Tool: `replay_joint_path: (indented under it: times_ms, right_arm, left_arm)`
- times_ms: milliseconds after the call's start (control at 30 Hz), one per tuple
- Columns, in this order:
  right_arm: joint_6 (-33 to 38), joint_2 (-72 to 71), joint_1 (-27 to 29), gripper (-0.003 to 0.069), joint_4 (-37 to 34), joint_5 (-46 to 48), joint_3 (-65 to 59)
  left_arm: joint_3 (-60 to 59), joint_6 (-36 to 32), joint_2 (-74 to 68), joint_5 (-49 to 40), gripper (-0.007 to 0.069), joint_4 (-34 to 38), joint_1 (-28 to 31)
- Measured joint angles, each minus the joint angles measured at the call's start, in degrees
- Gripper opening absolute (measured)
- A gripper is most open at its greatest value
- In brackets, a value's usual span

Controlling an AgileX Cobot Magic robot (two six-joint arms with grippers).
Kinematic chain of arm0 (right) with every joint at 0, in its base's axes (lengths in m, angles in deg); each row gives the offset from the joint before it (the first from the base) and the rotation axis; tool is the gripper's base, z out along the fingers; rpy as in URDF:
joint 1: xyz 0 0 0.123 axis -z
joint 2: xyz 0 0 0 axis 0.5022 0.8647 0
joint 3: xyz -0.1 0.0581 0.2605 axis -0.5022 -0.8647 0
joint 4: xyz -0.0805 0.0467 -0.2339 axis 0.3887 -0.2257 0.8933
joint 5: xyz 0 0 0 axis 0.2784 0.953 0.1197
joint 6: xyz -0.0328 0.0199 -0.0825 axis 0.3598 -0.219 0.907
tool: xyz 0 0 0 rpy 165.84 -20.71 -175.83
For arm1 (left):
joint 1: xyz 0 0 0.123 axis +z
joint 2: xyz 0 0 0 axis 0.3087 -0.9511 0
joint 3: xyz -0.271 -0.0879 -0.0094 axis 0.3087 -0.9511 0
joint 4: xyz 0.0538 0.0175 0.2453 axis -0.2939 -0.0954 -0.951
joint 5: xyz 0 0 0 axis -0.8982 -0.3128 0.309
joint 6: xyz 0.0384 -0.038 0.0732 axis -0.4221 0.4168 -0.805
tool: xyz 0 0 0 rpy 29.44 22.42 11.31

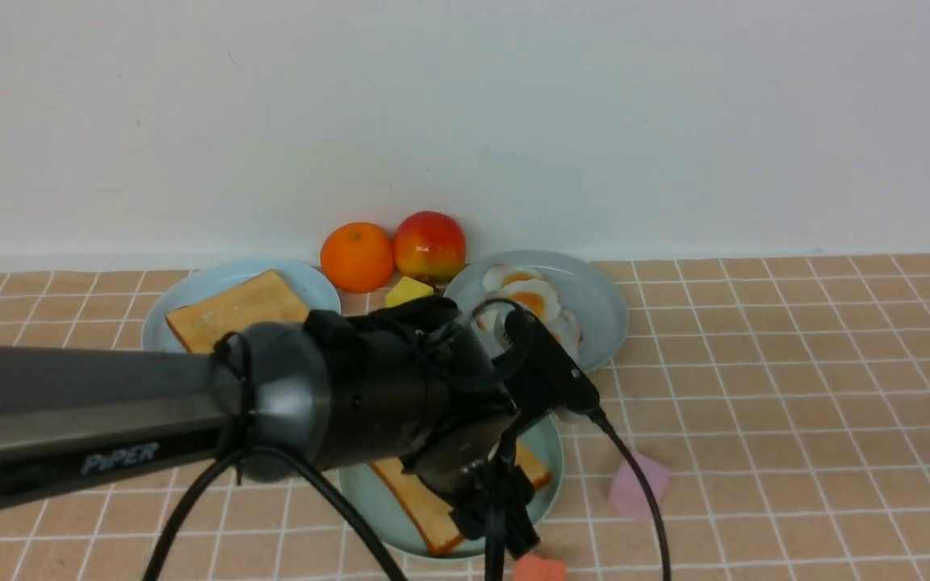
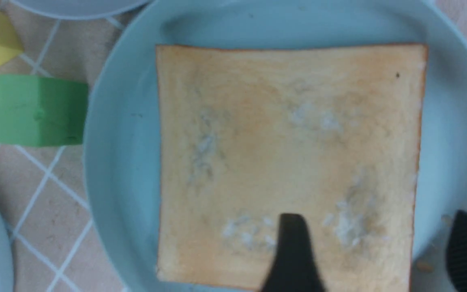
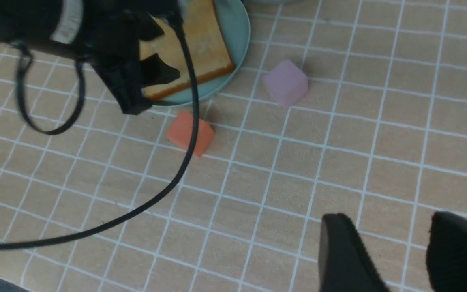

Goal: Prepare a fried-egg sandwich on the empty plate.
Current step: Use the left arm to put a slice of bread into the empty plate in the middle, then use the right arm to grab a fried egg

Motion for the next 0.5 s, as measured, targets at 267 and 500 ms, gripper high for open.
replay_joint_path:
  times_ms: [267,500]
  right_arm:
    - [4.8,11.6,0.0,0.0338,-3.2,-10.8,0.0]
    - [13.8,26.4,0.0,0.02,-9.2,-15.1,5.1]
  left_arm:
    - [0.0,3.9,10.0,-6.8,0.054,4.4,0.0]
    - [-2.6,9.1,28.1,-11.7,0.0135,6.9,0.0]
